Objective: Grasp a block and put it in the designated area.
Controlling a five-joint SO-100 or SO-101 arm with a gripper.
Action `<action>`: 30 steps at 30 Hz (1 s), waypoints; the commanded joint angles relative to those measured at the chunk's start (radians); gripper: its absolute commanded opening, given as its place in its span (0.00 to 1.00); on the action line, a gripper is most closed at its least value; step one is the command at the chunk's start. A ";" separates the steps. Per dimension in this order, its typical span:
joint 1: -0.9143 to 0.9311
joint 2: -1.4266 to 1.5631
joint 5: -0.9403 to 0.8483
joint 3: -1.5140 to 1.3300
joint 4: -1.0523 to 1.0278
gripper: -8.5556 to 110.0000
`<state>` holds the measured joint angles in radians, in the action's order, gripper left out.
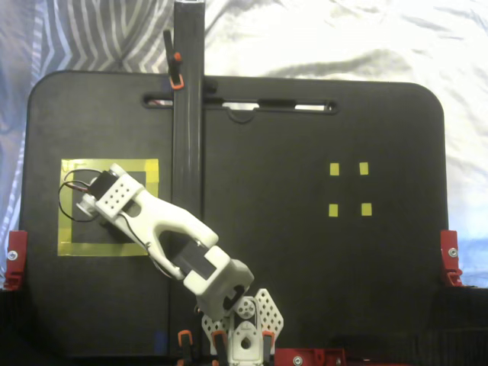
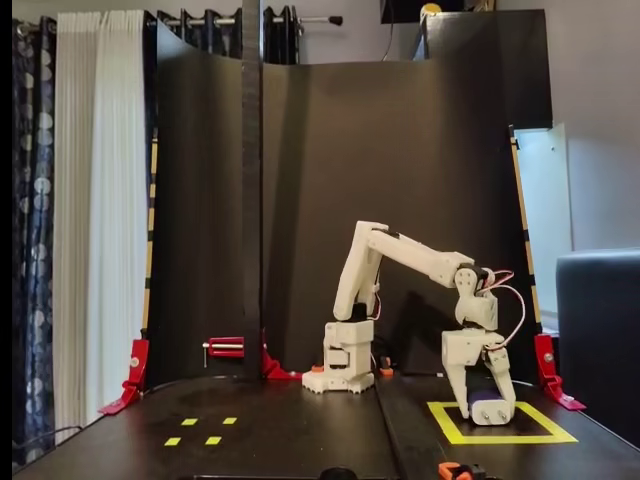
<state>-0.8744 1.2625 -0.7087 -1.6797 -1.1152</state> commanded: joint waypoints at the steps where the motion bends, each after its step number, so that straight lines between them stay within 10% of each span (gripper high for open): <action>1: -0.002 -0.008 0.008 0.038 0.018 0.25; 30: 0.011 0.002 -0.006 0.075 -0.071 0.38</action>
<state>-0.8713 1.2364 -0.7087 -1.6460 -1.1582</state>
